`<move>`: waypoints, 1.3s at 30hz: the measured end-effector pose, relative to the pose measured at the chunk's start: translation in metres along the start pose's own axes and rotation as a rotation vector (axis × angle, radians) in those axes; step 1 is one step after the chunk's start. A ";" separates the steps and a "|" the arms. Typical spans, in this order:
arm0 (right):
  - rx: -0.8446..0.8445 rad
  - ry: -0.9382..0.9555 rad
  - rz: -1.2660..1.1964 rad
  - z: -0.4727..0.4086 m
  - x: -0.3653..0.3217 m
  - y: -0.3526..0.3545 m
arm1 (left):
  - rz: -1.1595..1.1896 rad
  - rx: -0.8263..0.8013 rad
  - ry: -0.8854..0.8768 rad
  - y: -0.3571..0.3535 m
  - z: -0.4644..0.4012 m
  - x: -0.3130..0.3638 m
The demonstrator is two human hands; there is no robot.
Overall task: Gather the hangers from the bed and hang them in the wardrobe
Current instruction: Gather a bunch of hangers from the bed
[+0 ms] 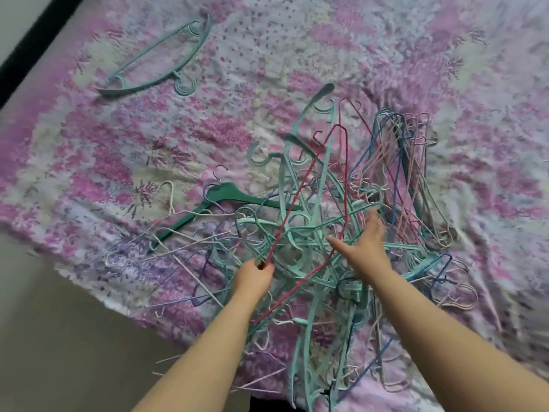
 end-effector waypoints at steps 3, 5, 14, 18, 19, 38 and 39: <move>0.034 0.010 -0.024 0.016 -0.012 0.021 | 0.121 -0.014 -0.111 0.011 0.024 0.012; 0.050 -0.014 -0.033 0.028 -0.016 0.036 | 0.189 -0.084 -0.177 0.019 0.041 0.023; 0.001 -0.049 -0.089 0.102 -0.043 0.099 | 0.240 -0.161 -0.316 0.063 0.135 0.063; 0.064 0.061 -0.176 0.130 -0.068 0.146 | 0.290 -0.070 -0.387 0.083 0.183 0.091; 0.070 0.082 -0.186 0.136 -0.073 0.158 | 0.288 -0.038 -0.401 0.086 0.194 0.097; 0.267 0.504 -0.288 0.247 -0.186 0.307 | 0.341 0.243 -0.777 0.180 0.383 0.170; 0.269 0.527 -0.291 0.253 -0.195 0.314 | 0.340 0.231 -0.780 0.185 0.390 0.173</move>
Point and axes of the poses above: each hand's wrist, its own z-axis away from the middle knuckle, its own y-axis out of the back of the hand, x = y × z, the point moved 5 cm from there along -z, towards the middle knuckle, and after that the axes turned 6 degrees about -z, right-handed, at the moved point
